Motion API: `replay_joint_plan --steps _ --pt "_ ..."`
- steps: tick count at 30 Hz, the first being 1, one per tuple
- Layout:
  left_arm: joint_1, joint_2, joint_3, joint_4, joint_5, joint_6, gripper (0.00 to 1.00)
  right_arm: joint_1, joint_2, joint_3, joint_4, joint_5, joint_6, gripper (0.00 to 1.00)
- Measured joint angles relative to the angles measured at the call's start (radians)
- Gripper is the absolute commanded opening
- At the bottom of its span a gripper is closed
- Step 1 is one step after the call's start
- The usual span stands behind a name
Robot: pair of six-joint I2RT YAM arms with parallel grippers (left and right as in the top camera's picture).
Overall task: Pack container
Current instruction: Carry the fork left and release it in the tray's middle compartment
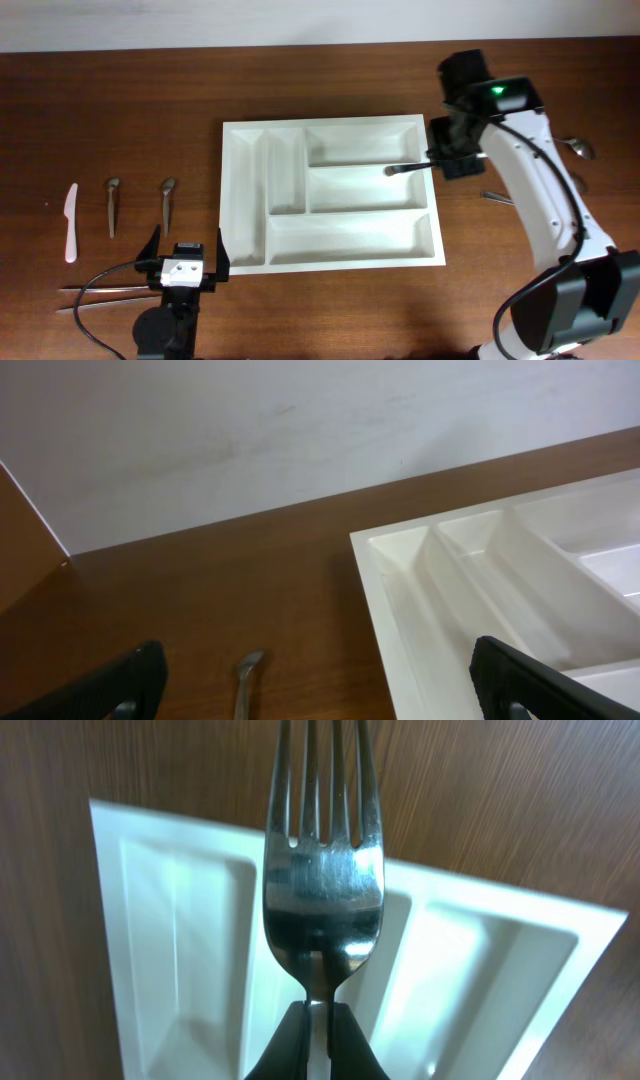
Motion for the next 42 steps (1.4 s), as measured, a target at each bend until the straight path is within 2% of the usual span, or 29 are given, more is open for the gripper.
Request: replay_joint_plan --steps 14,38,42 --pt "0.0 0.0 0.0 0.0 0.0 0.0 0.99 0.199 0.05 -0.046 0.088 -0.005 0.169 0.08" --pt "0.0 0.0 0.0 0.0 0.0 0.0 0.99 0.208 0.246 -0.047 0.127 -0.033 0.211 0.13" --pt "0.0 0.0 0.0 0.0 0.0 0.0 0.99 0.205 0.246 -0.047 0.132 -0.034 0.208 0.18"
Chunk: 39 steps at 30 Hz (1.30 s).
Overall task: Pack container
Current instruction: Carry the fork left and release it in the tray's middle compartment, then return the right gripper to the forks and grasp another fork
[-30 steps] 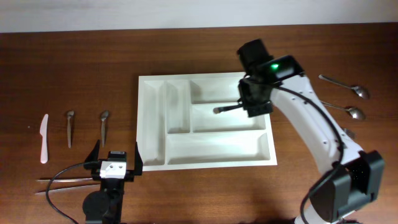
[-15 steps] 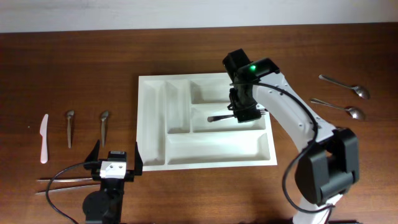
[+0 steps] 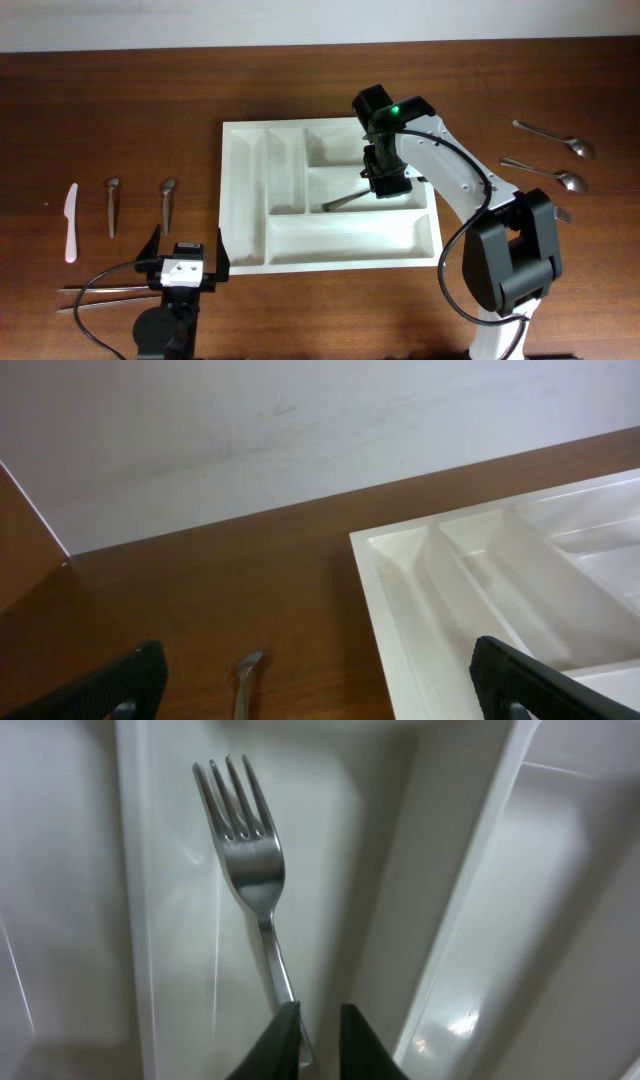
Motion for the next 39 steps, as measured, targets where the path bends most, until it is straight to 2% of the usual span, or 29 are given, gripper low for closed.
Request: replay_joint_plan --steps 3,5,9,10,16,20,26,30,39 --pt "0.0 0.0 0.0 0.0 0.0 0.0 0.99 -0.018 0.0 0.0 -0.003 -0.001 -0.024 0.27" --pt "0.0 0.0 0.0 0.0 0.0 0.0 0.99 -0.044 0.0 0.004 -0.016 -0.001 -0.043 0.4" --pt "0.0 0.0 0.0 0.0 0.0 0.0 0.99 -0.142 -0.004 0.04 -0.057 -0.003 -0.105 0.84" --pt "0.0 0.0 0.0 0.0 0.0 0.0 0.99 -0.178 -0.008 0.054 -0.066 -0.003 -0.132 0.99" --pt "0.0 0.0 0.0 0.0 0.0 0.0 0.99 -0.399 -0.037 0.111 -0.152 -0.003 -0.264 0.99" --pt "0.0 0.0 0.0 0.0 0.0 0.0 0.99 -0.546 -0.04 0.113 -0.222 -0.002 -0.299 0.98" --pt "0.0 0.0 0.0 0.0 0.0 0.0 0.99 -0.74 -0.041 0.095 -0.187 0.001 -0.316 0.99" --pt "0.0 0.0 0.0 0.0 0.0 0.0 0.99 -0.797 -0.041 0.027 -0.124 0.002 -0.319 0.99" --pt "0.0 0.0 0.0 0.0 0.0 0.0 0.99 -0.796 -0.041 -0.125 -0.003 0.053 -0.319 0.99"
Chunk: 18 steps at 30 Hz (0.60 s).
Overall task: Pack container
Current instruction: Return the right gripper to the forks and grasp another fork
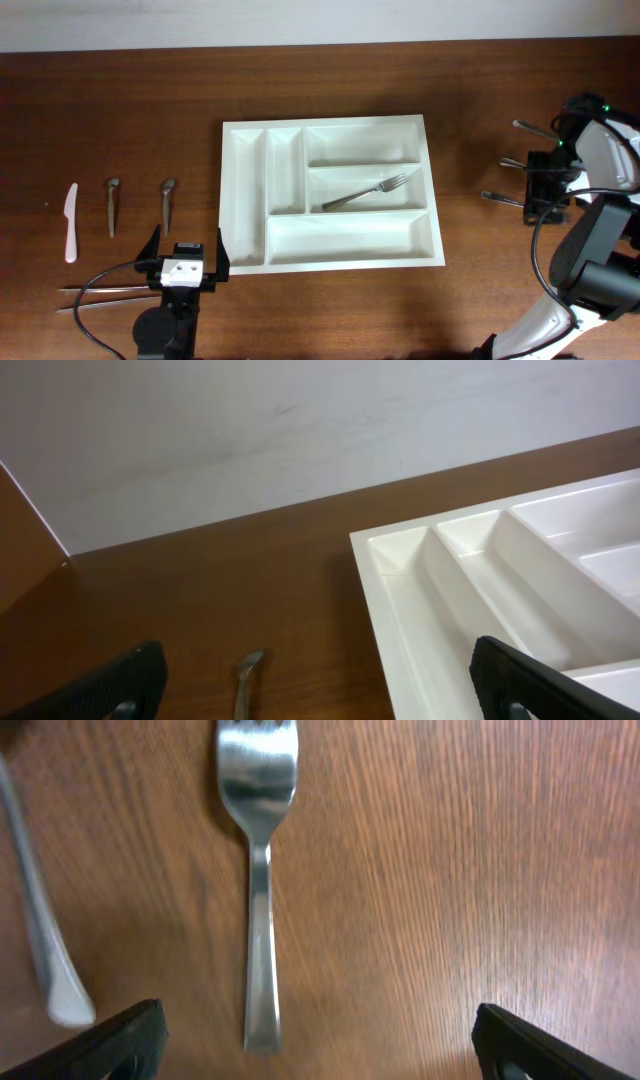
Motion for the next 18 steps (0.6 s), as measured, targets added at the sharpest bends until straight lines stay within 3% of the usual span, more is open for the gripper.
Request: replay_joint_plan --steps 18 --pt "0.0 0.0 0.0 0.0 0.0 0.0 0.99 0.0 0.0 -0.212 0.227 0.061 -0.027 0.99"
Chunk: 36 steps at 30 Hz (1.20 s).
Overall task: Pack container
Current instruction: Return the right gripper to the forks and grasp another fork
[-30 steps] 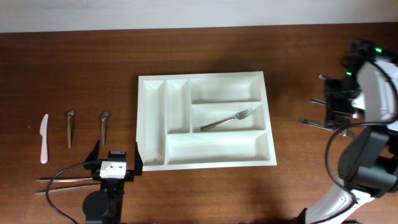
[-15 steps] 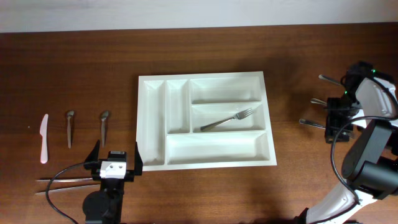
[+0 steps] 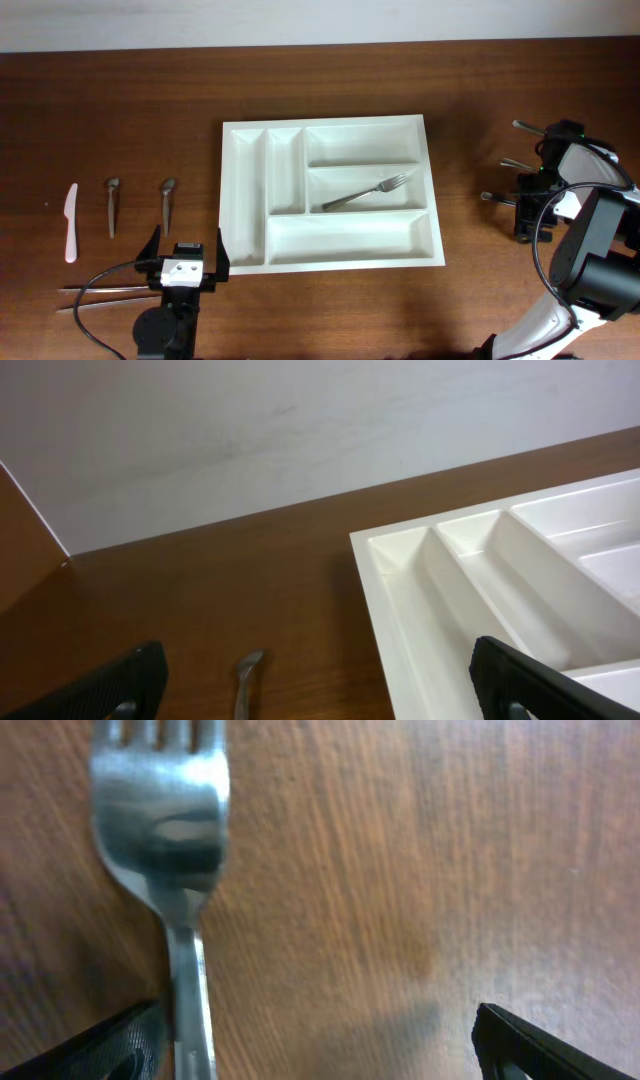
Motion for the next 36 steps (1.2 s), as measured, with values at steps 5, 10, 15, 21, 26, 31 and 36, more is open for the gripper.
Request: replay_joint_plan --steps 5,10,15,21,26,31,36 --pt "0.0 0.0 0.0 0.0 0.0 0.0 0.99 0.0 0.0 -0.001 0.031 0.0 -0.024 0.99" --pt "0.0 0.0 0.0 0.0 0.0 0.0 0.99 0.0 0.0 -0.001 0.043 0.0 -0.035 0.99" --pt "0.0 0.0 0.0 0.0 0.0 0.0 0.99 0.0 0.001 -0.001 0.052 -0.012 -0.039 0.99" --pt "0.0 0.0 0.0 0.0 0.0 0.0 0.99 0.0 0.009 -0.001 0.066 -0.045 -0.039 0.95" --pt "0.0 0.0 0.0 0.0 0.0 0.0 0.99 0.0 0.009 -0.001 0.066 -0.05 -0.039 0.87" --pt "0.0 0.0 0.0 0.0 0.0 0.0 0.99 0.0 0.01 -0.001 0.069 -0.054 -0.042 0.56" --pt "0.0 0.0 0.0 0.0 0.0 0.0 0.99 0.0 0.01 -0.001 0.072 -0.054 -0.043 0.21"
